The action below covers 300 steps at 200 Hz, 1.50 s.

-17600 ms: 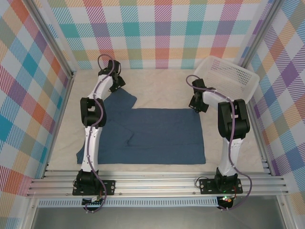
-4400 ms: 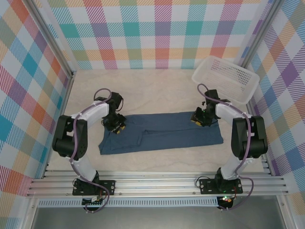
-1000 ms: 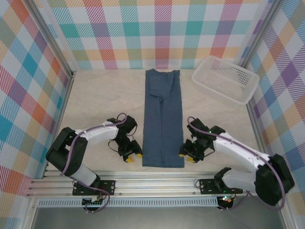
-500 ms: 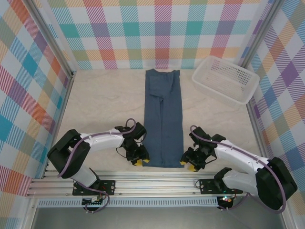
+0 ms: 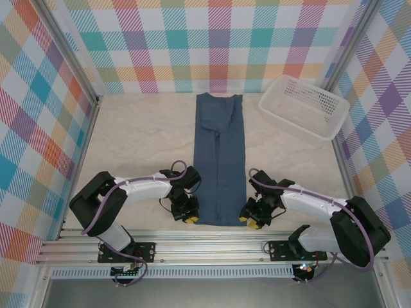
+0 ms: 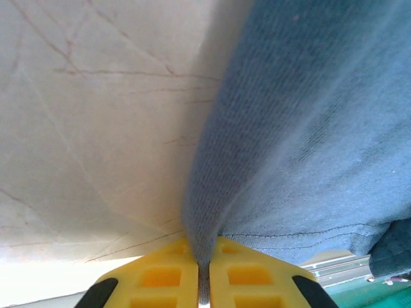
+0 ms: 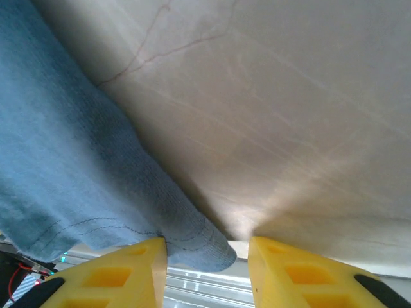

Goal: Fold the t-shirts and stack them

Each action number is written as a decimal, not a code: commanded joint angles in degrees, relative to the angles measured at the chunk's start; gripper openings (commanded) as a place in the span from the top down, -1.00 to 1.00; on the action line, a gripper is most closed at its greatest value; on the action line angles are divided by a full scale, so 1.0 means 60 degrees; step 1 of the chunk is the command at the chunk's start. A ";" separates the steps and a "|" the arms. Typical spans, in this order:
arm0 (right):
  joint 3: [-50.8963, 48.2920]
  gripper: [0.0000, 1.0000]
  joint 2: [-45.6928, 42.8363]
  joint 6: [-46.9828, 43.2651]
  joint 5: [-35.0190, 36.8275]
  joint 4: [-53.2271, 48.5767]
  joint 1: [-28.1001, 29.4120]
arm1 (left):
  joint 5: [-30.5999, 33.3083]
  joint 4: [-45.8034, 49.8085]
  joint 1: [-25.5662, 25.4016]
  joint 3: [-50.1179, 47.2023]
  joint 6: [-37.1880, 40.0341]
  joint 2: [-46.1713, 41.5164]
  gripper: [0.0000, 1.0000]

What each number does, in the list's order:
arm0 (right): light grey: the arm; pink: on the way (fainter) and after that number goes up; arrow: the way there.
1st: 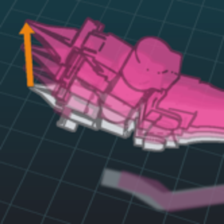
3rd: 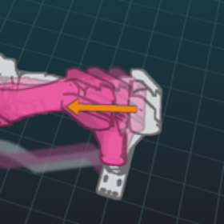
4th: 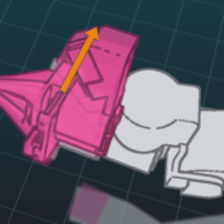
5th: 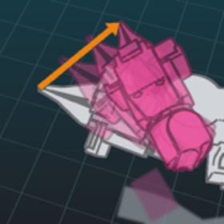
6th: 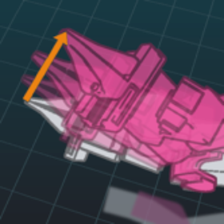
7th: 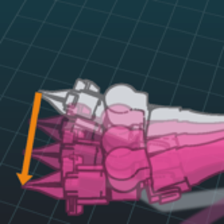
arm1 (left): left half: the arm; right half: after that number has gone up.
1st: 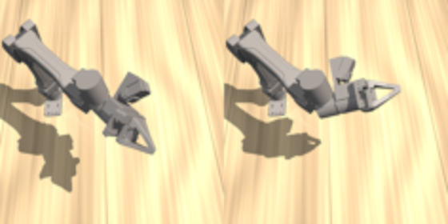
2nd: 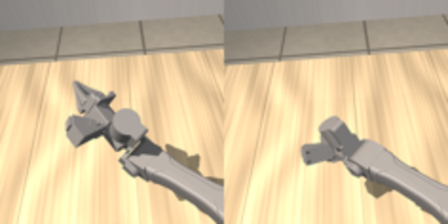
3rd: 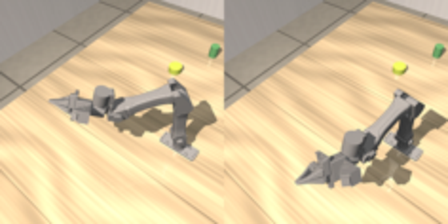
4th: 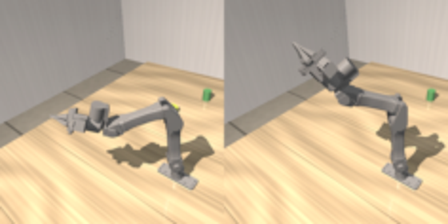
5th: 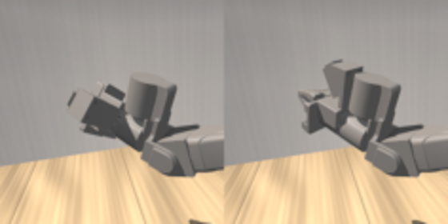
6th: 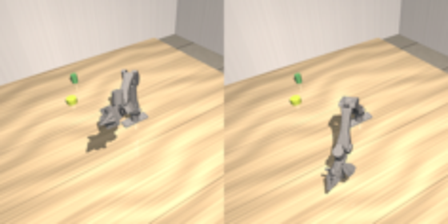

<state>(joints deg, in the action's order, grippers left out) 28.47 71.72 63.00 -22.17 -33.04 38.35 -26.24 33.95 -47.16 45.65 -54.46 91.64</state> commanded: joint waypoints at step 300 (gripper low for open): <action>0.4127 1.00 0.1242 -0.1773 0.0495 -0.1499 -0.1448 | 0.1003 -0.0081 0.2154 0.2554 0.0355 -0.0401 1.00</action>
<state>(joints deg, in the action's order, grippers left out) 47.90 75.29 56.66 -19.99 -41.50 33.30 -20.86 32.86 -37.93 55.02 -54.57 85.01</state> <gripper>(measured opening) 0.045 0.049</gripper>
